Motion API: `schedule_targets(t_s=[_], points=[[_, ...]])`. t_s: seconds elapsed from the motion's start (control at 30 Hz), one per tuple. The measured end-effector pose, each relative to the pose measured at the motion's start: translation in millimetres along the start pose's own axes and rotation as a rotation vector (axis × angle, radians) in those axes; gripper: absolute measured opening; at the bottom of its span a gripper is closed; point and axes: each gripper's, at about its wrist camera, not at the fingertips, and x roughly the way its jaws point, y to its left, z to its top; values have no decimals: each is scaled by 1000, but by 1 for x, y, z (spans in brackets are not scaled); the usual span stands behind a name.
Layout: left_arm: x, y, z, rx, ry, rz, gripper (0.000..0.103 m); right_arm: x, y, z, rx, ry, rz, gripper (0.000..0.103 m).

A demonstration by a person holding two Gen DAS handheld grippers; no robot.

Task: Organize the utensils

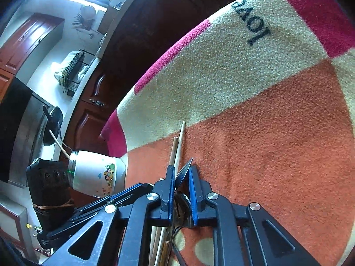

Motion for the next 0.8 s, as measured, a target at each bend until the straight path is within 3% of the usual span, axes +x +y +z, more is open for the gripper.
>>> schedule_targets(t_s=[0.13, 0.5, 0.57, 0.7, 0.8], points=[[-13, -1, -2, 7, -31, -4, 1, -13, 1, -2, -8, -16, 7, 11], [-60, 9, -7, -4, -90, 2, 0, -51, 17, -12, -43, -78, 33, 9], [-52, 5, -6, -7, -74, -11, 2, -54, 17, -14, -37, -84, 33, 8], [-36, -5, -7, 27, -35, -6, 18, -59, 16, -19, -34, -78, 33, 8], [-22, -11, -5, 49, -10, 9, 18, -58, 14, -19, -32, -72, 24, 8]])
